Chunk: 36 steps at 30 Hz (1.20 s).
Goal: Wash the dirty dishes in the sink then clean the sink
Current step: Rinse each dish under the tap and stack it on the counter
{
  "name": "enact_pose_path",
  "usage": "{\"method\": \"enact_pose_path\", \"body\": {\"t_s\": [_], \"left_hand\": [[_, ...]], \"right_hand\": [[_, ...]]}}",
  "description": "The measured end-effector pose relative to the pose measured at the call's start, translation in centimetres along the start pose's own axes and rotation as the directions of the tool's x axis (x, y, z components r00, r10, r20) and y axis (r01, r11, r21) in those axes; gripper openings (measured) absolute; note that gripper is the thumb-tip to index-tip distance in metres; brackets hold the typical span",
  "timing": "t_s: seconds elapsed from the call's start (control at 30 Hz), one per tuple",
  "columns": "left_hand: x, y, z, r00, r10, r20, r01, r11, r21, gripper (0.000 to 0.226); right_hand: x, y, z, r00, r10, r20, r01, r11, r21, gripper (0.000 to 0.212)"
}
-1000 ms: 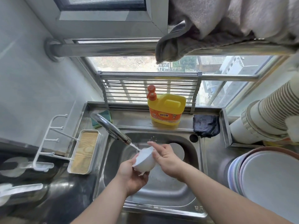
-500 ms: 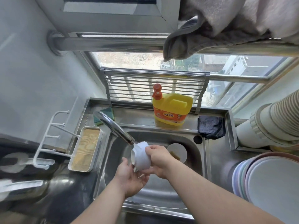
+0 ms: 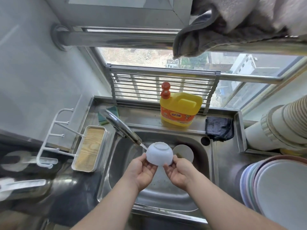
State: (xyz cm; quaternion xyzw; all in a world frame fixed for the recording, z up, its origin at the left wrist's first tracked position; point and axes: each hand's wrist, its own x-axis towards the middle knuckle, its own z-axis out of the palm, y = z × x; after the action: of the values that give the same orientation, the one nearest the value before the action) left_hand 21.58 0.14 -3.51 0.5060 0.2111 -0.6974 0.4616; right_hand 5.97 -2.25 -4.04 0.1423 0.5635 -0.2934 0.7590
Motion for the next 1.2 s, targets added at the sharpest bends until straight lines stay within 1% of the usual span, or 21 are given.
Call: {"method": "enact_pose_path", "body": {"t_s": [0.07, 0.17, 0.27, 0.33, 0.4, 0.5, 0.6, 0.67, 0.8, 0.93, 1.03, 1.13, 1.2], "left_hand": [[0.1, -0.4, 0.4, 1.0, -0.016, 0.012, 0.016, 1.0, 0.02, 0.034], [0.1, -1.0, 1.0, 0.999, -0.031, 0.011, 0.03, 0.997, 0.071, 0.041], [0.0, -1.4, 0.9, 0.999, -0.042, -0.022, 0.044, 0.991, 0.129, 0.035], [0.0, -1.4, 0.4, 0.998, -0.045, -0.046, 0.051, 0.99, 0.131, 0.03], [0.2, -1.1, -0.4, 0.997, -0.044, -0.062, 0.051, 0.992, 0.119, 0.03], [0.6, -0.6, -1.5, 0.997, -0.036, -0.073, 0.044, 0.993, 0.108, 0.035], [1.4, 0.5, -2.6, 0.996, -0.021, -0.082, 0.033, 0.99, 0.14, 0.044], [1.6, 1.1, -3.0, 0.998, -0.025, -0.05, 0.034, 0.983, 0.179, 0.049], [1.8, 1.6, -2.6, 0.998, -0.05, 0.033, 0.039, 0.962, 0.272, 0.046], [1.9, 1.7, -1.3, 0.991, -0.089, 0.101, 0.046, 0.928, 0.37, 0.05], [2.3, 2.1, -0.9, 0.989, -0.083, 0.121, 0.028, 0.915, 0.402, 0.05], [2.7, 2.4, -0.8, 0.993, -0.049, 0.103, 0.004, 0.918, 0.396, 0.051], [3.0, 2.5, -1.0, 0.996, -0.032, 0.086, -0.005, 0.915, 0.404, 0.054]], "right_hand": [[0.1, 0.3, -0.8, 1.0, 0.0, -0.022, 0.0, 1.0, -0.008, 0.03], [0.3, 0.9, -1.7, 0.999, -0.019, -0.037, 0.016, 0.998, -0.068, 0.028], [0.4, 1.5, -2.2, 0.996, -0.08, -0.033, 0.075, 0.987, -0.144, 0.023], [0.4, 2.2, -2.0, 0.994, -0.108, -0.022, 0.102, 0.979, -0.176, 0.024], [0.3, 2.9, -1.5, 0.994, -0.113, -0.007, 0.109, 0.975, -0.196, 0.024], [0.0, 3.6, -0.3, 0.994, -0.111, 0.002, 0.108, 0.963, -0.245, 0.022], [0.2, 4.1, 0.4, 0.994, -0.111, 0.0, 0.107, 0.952, -0.288, 0.021], [0.4, 4.4, 0.4, 0.993, -0.118, -0.014, 0.109, 0.946, -0.305, 0.022], [0.7, 4.5, -0.3, 0.989, -0.145, -0.035, 0.129, 0.948, -0.29, 0.023], [0.2, 4.2, -1.0, 0.985, -0.168, -0.033, 0.151, 0.943, -0.297, 0.028], [-0.1, 3.9, -1.2, 0.978, -0.207, -0.01, 0.187, 0.905, -0.383, 0.038], [-0.2, 3.8, -1.0, 0.968, -0.252, 0.012, 0.224, 0.834, -0.504, 0.045], [-0.1, 3.8, -0.9, 0.961, -0.277, 0.015, 0.238, 0.797, -0.555, 0.047]]}}
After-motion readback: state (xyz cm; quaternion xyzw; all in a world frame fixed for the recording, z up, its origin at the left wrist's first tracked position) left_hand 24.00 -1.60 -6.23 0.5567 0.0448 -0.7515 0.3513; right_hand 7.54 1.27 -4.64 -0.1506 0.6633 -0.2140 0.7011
